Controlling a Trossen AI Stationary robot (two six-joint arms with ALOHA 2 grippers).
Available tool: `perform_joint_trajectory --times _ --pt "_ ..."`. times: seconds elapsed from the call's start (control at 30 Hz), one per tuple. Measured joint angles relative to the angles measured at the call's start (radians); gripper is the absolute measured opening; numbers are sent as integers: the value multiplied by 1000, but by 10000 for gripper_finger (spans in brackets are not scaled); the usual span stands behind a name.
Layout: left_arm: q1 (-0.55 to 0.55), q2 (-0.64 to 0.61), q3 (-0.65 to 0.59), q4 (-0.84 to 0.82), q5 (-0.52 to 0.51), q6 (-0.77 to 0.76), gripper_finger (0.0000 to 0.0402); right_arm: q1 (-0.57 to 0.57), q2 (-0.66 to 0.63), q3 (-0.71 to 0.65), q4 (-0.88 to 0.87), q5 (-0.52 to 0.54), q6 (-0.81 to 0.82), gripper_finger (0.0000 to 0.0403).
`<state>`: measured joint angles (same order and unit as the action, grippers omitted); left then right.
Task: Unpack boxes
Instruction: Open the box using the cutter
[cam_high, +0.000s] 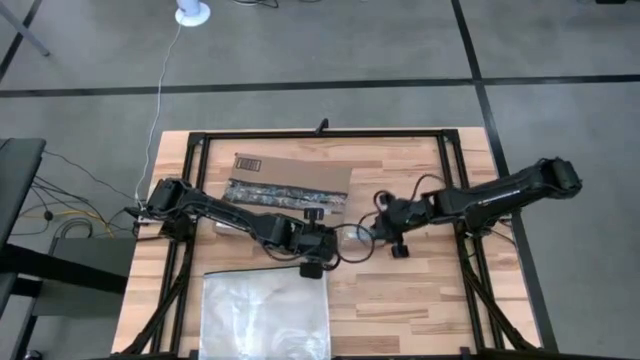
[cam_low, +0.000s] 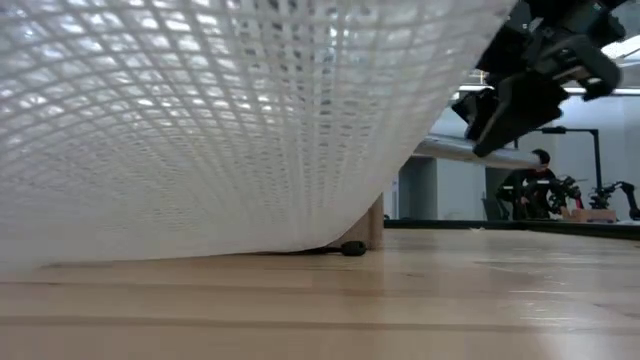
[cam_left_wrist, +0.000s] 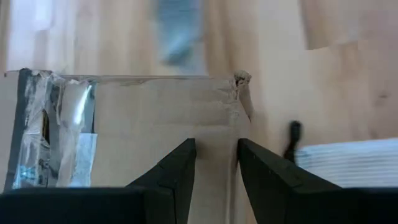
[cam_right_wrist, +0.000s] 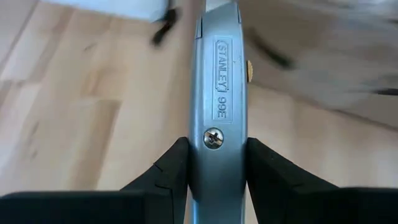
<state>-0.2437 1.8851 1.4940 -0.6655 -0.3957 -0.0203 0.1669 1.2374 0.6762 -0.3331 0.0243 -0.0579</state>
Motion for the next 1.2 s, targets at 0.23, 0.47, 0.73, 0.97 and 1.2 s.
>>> perform_joint_trajectory --times 0.23,0.47,0.73,0.97,1.2 --pt "-5 0 0 -2 1 -29 109 74 4 128 -178 45 54 110" --pt "-19 -5 148 -108 14 -84 109 38 -132 128 -289 95 199 110" --pt "71 -40 302 -444 6 -232 109 18 -193 -113 -274 49 371 110" --pt "193 -79 222 -497 7 -341 109 35 -185 -305 -34 19 484 110" --pt "310 -83 201 -501 6 -260 109 36 -187 -336 -72 -10 486 138"
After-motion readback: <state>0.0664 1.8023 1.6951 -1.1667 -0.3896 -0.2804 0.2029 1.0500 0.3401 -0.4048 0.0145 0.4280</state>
